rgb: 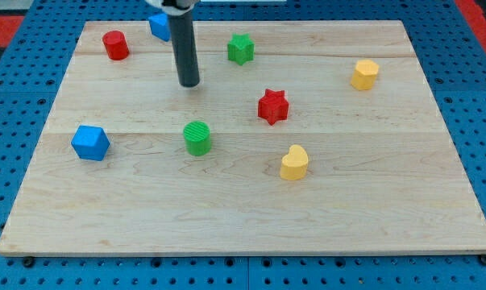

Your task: Push the blue cube towards the green star

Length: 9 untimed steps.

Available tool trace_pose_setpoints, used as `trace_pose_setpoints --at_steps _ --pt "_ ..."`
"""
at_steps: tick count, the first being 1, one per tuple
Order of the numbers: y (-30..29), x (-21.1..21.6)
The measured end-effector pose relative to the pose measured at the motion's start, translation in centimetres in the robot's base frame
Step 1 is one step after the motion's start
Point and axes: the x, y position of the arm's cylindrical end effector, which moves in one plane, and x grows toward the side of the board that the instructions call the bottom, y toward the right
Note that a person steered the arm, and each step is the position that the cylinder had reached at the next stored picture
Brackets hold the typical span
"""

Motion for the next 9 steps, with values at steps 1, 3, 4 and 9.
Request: trace_pose_setpoints --at_steps 1,3,4,9 --pt "-1.7 3.8" --pt "-4.3 14.3" --pt "-9.4 18.2" --pt "-11.2 8.5"
